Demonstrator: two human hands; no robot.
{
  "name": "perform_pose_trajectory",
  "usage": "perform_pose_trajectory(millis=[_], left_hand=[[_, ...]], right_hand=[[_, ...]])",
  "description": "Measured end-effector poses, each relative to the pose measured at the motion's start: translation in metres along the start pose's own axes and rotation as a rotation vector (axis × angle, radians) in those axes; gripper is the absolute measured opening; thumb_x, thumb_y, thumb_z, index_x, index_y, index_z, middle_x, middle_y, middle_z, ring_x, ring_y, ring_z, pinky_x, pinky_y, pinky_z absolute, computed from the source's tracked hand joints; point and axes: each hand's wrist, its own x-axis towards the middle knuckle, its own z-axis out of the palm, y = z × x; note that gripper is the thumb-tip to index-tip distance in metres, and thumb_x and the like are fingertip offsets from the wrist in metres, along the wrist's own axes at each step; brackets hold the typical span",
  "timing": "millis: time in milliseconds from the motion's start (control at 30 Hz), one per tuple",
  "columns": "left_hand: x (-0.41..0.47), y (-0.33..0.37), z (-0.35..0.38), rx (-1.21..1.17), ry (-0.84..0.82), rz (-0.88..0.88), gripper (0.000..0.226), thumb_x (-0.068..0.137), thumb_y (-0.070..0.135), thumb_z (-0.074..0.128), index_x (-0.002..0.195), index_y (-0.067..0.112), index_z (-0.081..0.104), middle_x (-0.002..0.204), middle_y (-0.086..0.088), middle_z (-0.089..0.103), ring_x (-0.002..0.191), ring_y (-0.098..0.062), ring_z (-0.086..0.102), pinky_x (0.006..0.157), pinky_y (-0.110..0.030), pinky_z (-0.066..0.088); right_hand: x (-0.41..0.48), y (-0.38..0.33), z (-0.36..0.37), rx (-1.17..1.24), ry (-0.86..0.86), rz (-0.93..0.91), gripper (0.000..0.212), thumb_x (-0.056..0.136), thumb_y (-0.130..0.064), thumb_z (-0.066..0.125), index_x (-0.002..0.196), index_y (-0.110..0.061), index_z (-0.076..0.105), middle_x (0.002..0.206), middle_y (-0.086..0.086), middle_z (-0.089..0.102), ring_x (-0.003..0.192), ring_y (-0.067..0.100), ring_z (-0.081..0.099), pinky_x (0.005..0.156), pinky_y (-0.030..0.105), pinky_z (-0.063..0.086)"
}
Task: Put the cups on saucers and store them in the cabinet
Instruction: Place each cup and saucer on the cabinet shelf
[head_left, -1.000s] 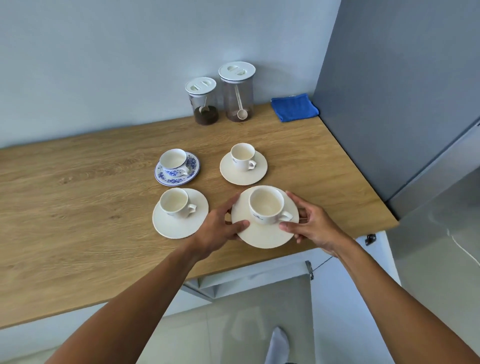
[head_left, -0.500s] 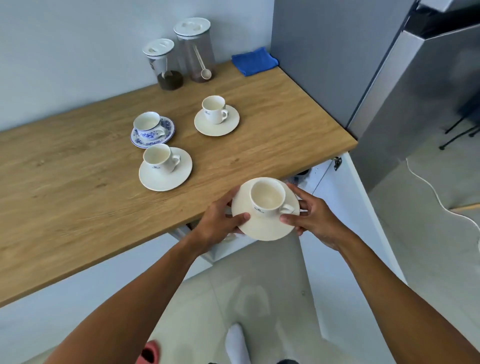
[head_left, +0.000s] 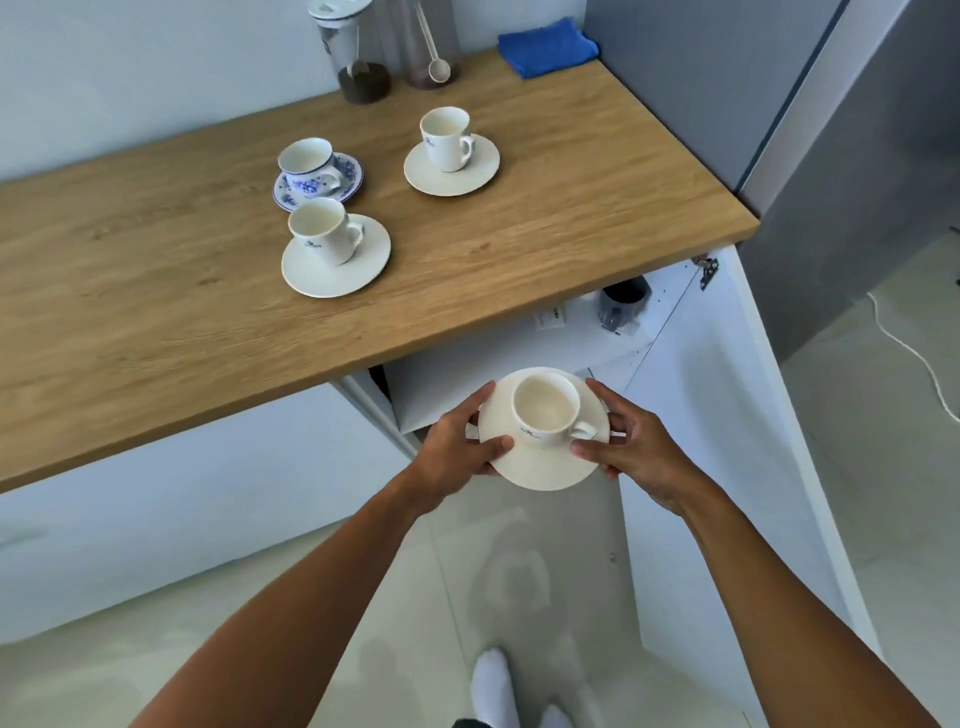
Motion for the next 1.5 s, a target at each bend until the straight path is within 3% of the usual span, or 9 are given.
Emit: perform_pose_trajectory(millis=[300,567,767,933,1067,1233,1300,1367,1500], left_hand=[[0.131,-0.071,-0.023,0.014,0.001,0.066,0.076,0.081,0.019,0.079,0.145,0.031,0.042,0.113,-0.006,0.053,0.090,-0.010,0.069,0.068,-0.029,0.060],[0.278,-0.116,-0.044,-0.016,0.063,0.145,0.074,0.082,0.014,0.077,0.145,0.030,0.041,0.119,-0.003,0.050,0.108,-0.017,0.058,0.070,-0.025,0.059],[0.362,-0.129,-0.076,-0.027,0.124,0.219,0.062,0.081,0.010,0.077,0.135,0.021,0.048,0.105,-0.005,0.057,0.100,-0.020,0.066,0.085,-0.040,0.059],[0.415,-0.125,-0.102,-0.047,0.135,0.254,0.051,0.078,0.006,0.077,0.124,0.017,0.057,0.101,-0.002,0.066,0.089,-0.012,0.072,0.068,-0.026,0.059],[0.445,-0.123,-0.120,-0.035,0.150,0.271,0.039,0.074,0.008,0.080,0.107,0.020,0.063,0.100,0.000,0.068,0.083,-0.008,0.073,0.064,-0.021,0.058],[0.475,-0.112,-0.135,0.187,0.246,0.277,0.046,0.075,0.022,0.082,0.115,0.020,0.061,0.087,0.000,0.068,0.064,-0.011,0.070,0.055,-0.019,0.054],[0.489,-0.106,-0.141,0.412,0.323,0.285,0.062,0.075,0.037,0.081,0.129,0.022,0.054,0.098,-0.002,0.068,0.076,-0.016,0.068,0.062,-0.024,0.054],[0.503,-0.101,-0.149,0.632,0.396,0.296,0.076,0.076,0.051,0.076,0.140,0.023,0.049,0.127,-0.002,0.060,0.107,-0.017,0.061,0.087,-0.025,0.046],[0.525,-0.093,-0.160,0.788,0.398,0.260,0.081,0.078,0.063,0.067,0.145,0.024,0.042,0.137,-0.001,0.053,0.123,-0.017,0.049,0.096,-0.024,0.034]], right_hand=[[0.133,0.077,-0.015,-0.006,0.018,-0.073,0.092,0.075,-0.011,0.086,0.150,-0.033,0.038,0.102,0.002,0.075,0.064,0.018,0.054,0.051,0.026,0.048],[0.291,0.105,-0.042,-0.091,-0.022,-0.185,0.090,0.079,-0.006,0.081,0.152,-0.028,0.034,0.096,0.011,0.076,0.056,0.011,0.053,0.050,0.025,0.048],[0.393,0.108,-0.047,-0.107,-0.017,-0.287,0.088,0.074,-0.007,0.085,0.149,-0.020,0.040,0.085,-0.003,0.076,0.051,0.006,0.056,0.046,0.020,0.047],[0.454,0.100,-0.042,-0.149,0.024,-0.339,0.079,0.072,-0.008,0.087,0.142,-0.014,0.050,0.078,0.001,0.071,0.048,0.009,0.051,0.046,0.020,0.047],[0.488,0.091,-0.039,-0.190,0.082,-0.352,0.075,0.070,-0.011,0.089,0.136,-0.013,0.053,0.055,-0.006,0.066,0.041,0.007,0.050,0.044,0.018,0.047],[0.529,0.078,-0.036,-0.263,0.154,-0.366,0.079,0.071,-0.013,0.089,0.140,-0.009,0.051,0.081,0.002,0.069,0.036,0.004,0.050,0.044,0.018,0.047],[0.544,0.072,-0.037,-0.281,0.163,-0.377,0.078,0.073,-0.011,0.087,0.141,-0.005,0.049,0.094,0.009,0.071,0.038,0.006,0.050,0.044,0.019,0.047],[0.557,0.065,-0.036,-0.315,0.169,-0.370,0.076,0.075,-0.012,0.086,0.141,-0.004,0.048,0.104,0.013,0.071,0.044,0.008,0.049,0.048,0.020,0.049],[0.578,0.054,-0.032,-0.376,0.184,-0.355,0.073,0.079,-0.013,0.082,0.142,-0.004,0.047,0.100,0.008,0.067,0.049,0.009,0.051,0.057,0.021,0.051]])
